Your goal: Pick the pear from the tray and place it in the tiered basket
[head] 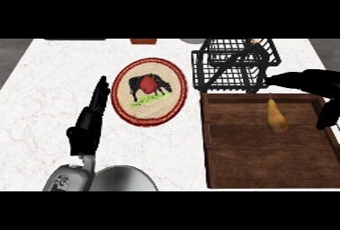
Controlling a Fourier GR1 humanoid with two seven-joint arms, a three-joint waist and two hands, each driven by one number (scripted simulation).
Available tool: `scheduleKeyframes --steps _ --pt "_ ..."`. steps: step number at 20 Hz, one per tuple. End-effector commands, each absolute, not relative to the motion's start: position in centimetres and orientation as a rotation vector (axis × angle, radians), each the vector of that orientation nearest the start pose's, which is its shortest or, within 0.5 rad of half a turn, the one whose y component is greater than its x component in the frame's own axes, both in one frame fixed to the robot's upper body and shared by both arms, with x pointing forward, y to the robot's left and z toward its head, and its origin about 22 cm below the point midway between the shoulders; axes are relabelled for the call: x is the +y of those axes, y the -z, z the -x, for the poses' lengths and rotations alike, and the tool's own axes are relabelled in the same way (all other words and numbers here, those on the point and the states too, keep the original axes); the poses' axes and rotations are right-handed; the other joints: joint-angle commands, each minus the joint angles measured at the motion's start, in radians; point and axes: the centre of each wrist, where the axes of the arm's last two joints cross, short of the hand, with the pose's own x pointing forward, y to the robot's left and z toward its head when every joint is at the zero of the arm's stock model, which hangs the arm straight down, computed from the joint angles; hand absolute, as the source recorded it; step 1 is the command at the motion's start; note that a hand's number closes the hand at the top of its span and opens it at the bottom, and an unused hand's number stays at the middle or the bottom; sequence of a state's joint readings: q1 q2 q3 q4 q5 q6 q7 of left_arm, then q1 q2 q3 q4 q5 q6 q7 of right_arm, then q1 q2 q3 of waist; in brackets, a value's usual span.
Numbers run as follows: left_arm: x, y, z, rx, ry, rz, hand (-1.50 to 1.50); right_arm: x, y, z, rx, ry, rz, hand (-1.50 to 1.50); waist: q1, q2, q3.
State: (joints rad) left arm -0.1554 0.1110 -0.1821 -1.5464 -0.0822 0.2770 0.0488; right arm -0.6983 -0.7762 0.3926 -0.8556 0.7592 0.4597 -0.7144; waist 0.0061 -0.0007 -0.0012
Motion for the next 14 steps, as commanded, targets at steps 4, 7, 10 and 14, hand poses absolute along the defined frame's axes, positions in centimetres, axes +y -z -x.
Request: scheduleKeyframes --steps 4,7,10,14 --pt "21.0 -3.9 -26.9 -1.67 0.123 -0.188 0.0 -35.4 -10.4 -38.9 -1.161 -1.816 0.208 -1.5 0.008 0.002 0.001" --pt "18.8 -2.8 -27.8 -1.671 0.127 -0.194 0.0 -36.6 -9.6 -38.7 -1.156 -1.832 0.226 -1.5 0.006 0.005 0.002" --pt "19.5 -2.9 -26.4 -1.654 0.121 -0.169 0.0 -34.7 -8.9 -38.6 -1.157 -1.815 0.189 -1.5 0.008 0.002 0.001" --pt "20.3 -4.1 -28.3 -1.659 0.11 -0.177 0.0 -35.3 -8.0 -37.6 -1.157 -1.824 0.161 -1.5 -0.002 0.001 0.001"
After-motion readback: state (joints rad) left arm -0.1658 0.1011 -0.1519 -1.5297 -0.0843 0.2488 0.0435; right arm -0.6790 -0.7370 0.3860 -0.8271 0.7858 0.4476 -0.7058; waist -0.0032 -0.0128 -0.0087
